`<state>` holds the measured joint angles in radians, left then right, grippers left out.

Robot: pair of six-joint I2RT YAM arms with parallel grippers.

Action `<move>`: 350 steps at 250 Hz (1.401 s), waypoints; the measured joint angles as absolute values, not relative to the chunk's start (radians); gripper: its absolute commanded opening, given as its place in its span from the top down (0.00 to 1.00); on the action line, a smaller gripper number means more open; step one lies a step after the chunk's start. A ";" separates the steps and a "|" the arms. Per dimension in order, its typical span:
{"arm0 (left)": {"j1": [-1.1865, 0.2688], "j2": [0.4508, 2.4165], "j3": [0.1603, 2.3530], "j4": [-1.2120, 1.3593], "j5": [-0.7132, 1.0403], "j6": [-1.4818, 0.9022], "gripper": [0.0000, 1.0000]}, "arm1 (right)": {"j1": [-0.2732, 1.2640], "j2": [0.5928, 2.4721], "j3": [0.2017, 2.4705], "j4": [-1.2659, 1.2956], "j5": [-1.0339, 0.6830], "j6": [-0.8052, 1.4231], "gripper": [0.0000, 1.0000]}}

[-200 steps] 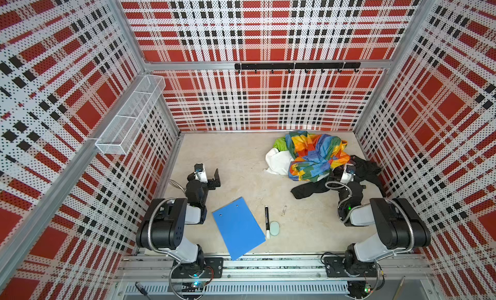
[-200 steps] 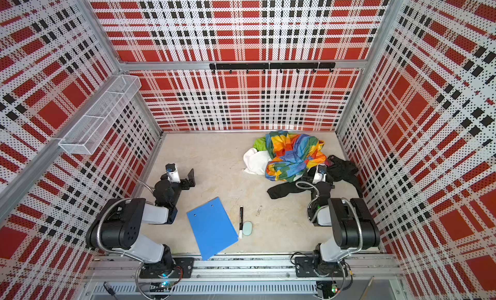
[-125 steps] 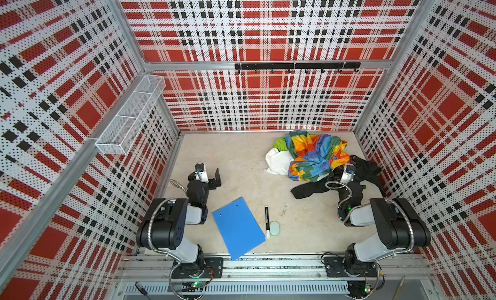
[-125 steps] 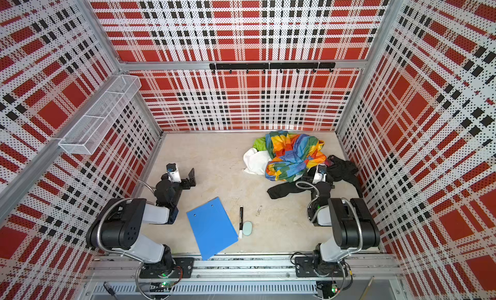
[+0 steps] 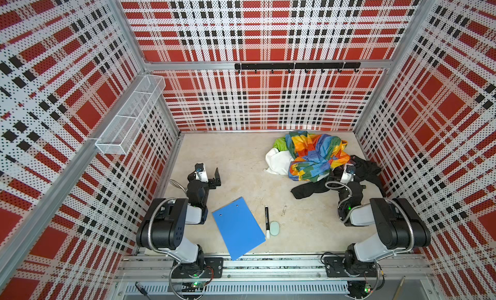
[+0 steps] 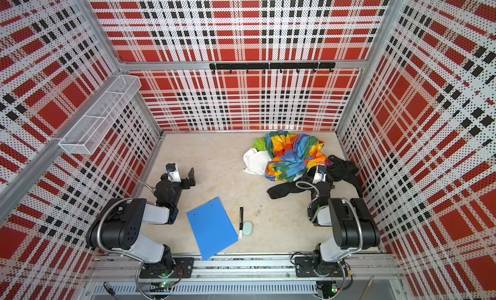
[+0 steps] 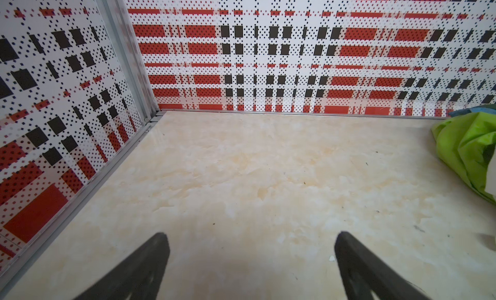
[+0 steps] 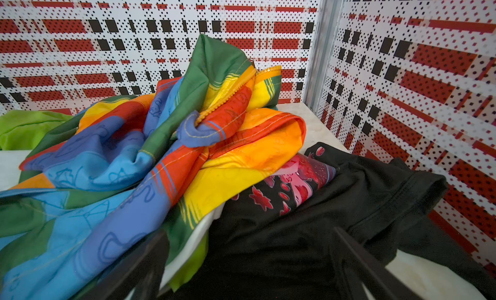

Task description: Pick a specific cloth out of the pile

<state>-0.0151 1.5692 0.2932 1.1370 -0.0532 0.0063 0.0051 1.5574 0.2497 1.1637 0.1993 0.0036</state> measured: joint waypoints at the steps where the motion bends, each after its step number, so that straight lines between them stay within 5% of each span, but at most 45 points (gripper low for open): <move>1: -0.015 1.569 0.293 1.137 -0.053 0.006 0.01 | 0.005 1.557 0.250 1.164 0.199 0.003 0.00; 263: 0.050 1.569 0.292 1.144 0.066 -0.025 0.01 | 0.005 1.548 0.170 1.281 0.223 0.014 0.00; 350: 0.020 1.296 0.437 0.812 0.038 -0.093 0.01 | 0.005 1.089 0.272 0.918 0.248 0.032 0.00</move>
